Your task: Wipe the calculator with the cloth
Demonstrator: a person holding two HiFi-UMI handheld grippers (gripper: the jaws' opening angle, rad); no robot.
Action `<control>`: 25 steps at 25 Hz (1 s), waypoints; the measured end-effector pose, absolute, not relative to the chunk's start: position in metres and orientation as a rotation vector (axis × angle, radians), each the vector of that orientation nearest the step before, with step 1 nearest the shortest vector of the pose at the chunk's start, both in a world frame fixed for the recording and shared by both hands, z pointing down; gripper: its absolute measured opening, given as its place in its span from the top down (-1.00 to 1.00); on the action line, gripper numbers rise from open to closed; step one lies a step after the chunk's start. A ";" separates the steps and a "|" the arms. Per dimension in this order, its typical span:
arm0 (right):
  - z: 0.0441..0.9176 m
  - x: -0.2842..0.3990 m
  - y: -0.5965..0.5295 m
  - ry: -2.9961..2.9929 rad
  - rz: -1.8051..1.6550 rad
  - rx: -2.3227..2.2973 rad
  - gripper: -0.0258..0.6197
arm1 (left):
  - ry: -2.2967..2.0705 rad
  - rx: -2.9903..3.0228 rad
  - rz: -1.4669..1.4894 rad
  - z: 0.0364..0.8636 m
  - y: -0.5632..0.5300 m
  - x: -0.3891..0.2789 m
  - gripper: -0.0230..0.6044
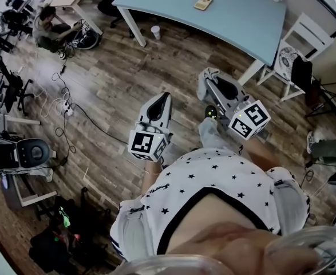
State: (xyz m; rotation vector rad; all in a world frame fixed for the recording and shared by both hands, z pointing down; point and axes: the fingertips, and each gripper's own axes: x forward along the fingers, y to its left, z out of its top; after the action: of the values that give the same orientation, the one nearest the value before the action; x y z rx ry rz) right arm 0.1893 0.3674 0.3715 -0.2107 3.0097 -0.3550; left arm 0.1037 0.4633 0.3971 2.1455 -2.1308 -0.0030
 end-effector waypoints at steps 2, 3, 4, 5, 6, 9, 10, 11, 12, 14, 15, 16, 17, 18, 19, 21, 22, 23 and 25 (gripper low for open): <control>0.374 0.181 0.350 3.008 -0.363 -0.208 0.77 | -2.138 2.146 0.005 0.397 0.446 0.095 0.83; 0.376 0.178 0.341 3.006 -0.368 -0.209 0.78 | -2.142 2.148 0.007 0.397 0.437 0.091 0.83; 0.378 0.175 0.332 3.006 -0.374 -0.213 0.78 | -2.145 2.151 0.009 0.397 0.429 0.088 0.83; 0.381 0.173 0.322 3.006 -0.383 -0.221 0.78 | -2.146 2.155 0.010 0.397 0.420 0.086 0.83; 0.383 0.172 0.312 3.005 -0.395 -0.230 0.77 | -2.144 2.160 0.013 0.397 0.411 0.084 0.83; 0.386 0.171 0.283 2.997 -0.422 -0.251 0.78 | -2.133 2.175 0.045 0.397 0.385 0.082 0.83; 0.386 0.170 0.273 2.994 -0.426 -0.258 0.78 | -2.130 2.177 0.055 0.397 0.376 0.081 0.83; 0.386 0.170 0.264 2.990 -0.431 -0.266 0.78 | -2.128 2.179 0.062 0.397 0.367 0.081 0.83; 0.386 0.171 0.254 2.986 -0.439 -0.275 0.78 | -2.130 2.183 0.067 0.396 0.359 0.080 0.83; 0.388 0.171 0.237 2.976 -0.458 -0.292 0.77 | -2.142 2.194 0.082 0.394 0.343 0.077 0.83; 0.388 0.171 0.230 2.973 -0.463 -0.299 0.77 | -2.149 2.197 0.096 0.392 0.337 0.075 0.83; 0.388 0.170 0.223 2.970 -0.469 -0.305 0.78 | -2.156 2.195 0.112 0.391 0.331 0.073 0.83; 0.388 0.171 0.216 2.967 -0.476 -0.309 0.78 | -2.162 2.190 0.126 0.389 0.326 0.070 0.83; 0.387 0.172 0.209 2.962 -0.485 -0.315 0.78 | -2.166 2.184 0.137 0.387 0.320 0.068 0.83; 0.386 0.173 0.202 2.957 -0.491 -0.323 0.77 | -2.171 2.181 0.146 0.385 0.314 0.067 0.83; 0.383 0.174 0.186 2.942 -0.499 -0.337 0.78 | -2.176 2.181 0.163 0.382 0.300 0.063 0.83; 0.382 0.174 0.179 2.933 -0.506 -0.343 0.78 | -2.176 2.183 0.168 0.380 0.294 0.062 0.83; 0.382 0.174 0.173 2.925 -0.514 -0.349 0.78 | -2.174 2.185 0.172 0.380 0.287 0.061 0.83; 0.381 0.175 0.162 2.911 -0.529 -0.358 0.78 | -2.168 2.191 0.179 0.378 0.276 0.060 0.83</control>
State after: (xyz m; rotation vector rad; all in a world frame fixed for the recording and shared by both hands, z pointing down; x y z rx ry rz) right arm 0.1747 0.1621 0.3808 -0.3575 2.9111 -0.5287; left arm 0.0604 0.2763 0.3784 2.1915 -2.1682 0.1791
